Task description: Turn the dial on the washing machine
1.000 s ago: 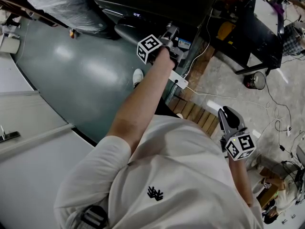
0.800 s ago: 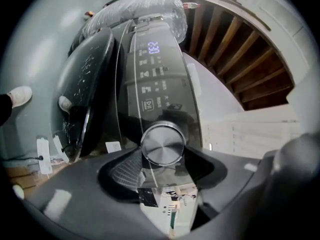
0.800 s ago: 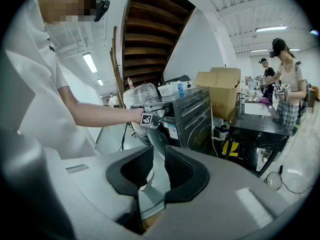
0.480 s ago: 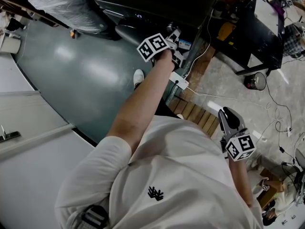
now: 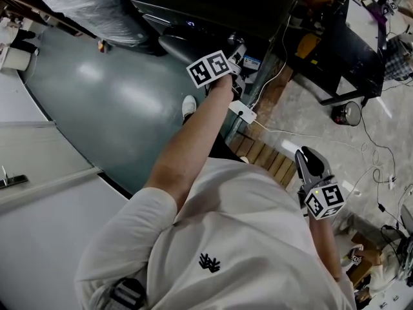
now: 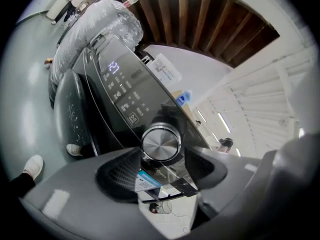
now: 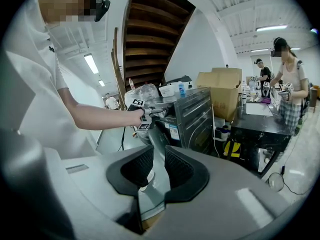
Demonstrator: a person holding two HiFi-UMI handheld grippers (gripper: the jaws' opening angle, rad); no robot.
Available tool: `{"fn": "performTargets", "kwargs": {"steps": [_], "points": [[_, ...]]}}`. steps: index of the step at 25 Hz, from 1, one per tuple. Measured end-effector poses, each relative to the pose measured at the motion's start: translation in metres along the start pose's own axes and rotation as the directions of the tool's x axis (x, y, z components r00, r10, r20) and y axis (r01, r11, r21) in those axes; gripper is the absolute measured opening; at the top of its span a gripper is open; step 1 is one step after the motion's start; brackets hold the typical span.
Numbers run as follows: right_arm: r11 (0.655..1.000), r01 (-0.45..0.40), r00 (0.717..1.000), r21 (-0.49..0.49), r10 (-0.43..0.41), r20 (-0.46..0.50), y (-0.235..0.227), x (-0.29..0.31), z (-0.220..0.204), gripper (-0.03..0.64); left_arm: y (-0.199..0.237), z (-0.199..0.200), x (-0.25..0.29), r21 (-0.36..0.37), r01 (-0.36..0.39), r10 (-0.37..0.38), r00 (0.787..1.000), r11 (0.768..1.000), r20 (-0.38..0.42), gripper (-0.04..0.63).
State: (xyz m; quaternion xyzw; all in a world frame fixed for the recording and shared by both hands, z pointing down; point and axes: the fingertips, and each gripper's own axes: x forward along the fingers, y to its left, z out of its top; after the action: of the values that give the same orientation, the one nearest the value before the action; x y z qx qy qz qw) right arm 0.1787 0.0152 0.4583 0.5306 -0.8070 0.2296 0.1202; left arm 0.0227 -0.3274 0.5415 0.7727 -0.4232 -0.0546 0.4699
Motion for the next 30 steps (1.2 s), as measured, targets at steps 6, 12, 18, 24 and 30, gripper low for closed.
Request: {"fn": "performTargets", "kwargs": {"steps": [6,12,18,24,30], "points": [[0.999,-0.031,0.999,-0.014,0.031,0.017,0.003,0.001,0.002,0.069,-0.003,-0.005,-0.026,0.118,-0.036,0.039,0.999,0.992,-0.019,0.319],[0.996,-0.079,0.996,-0.038,0.08,0.03,0.012,0.002,0.004,0.051,-0.021,-0.012,-0.063,0.296,-0.013,0.028,0.999,0.955,-0.047,0.241],[0.991,-0.12,0.991,-0.059,0.123,0.043,0.02,0.004,0.007,0.023,-0.047,-0.03,-0.105,0.466,0.029,0.019,0.995,0.884,-0.098,0.124],[0.983,-0.171,0.984,-0.061,0.174,0.05,0.027,0.008,0.011,0.014,-0.079,-0.054,-0.146,0.547,0.115,-0.039,0.988,0.829,-0.149,0.057],[0.973,-0.214,0.975,-0.082,0.218,0.05,0.037,0.009,0.017,0.008,-0.097,-0.075,-0.18,0.626,0.152,-0.046,0.982,0.765,-0.182,0.057]]}}
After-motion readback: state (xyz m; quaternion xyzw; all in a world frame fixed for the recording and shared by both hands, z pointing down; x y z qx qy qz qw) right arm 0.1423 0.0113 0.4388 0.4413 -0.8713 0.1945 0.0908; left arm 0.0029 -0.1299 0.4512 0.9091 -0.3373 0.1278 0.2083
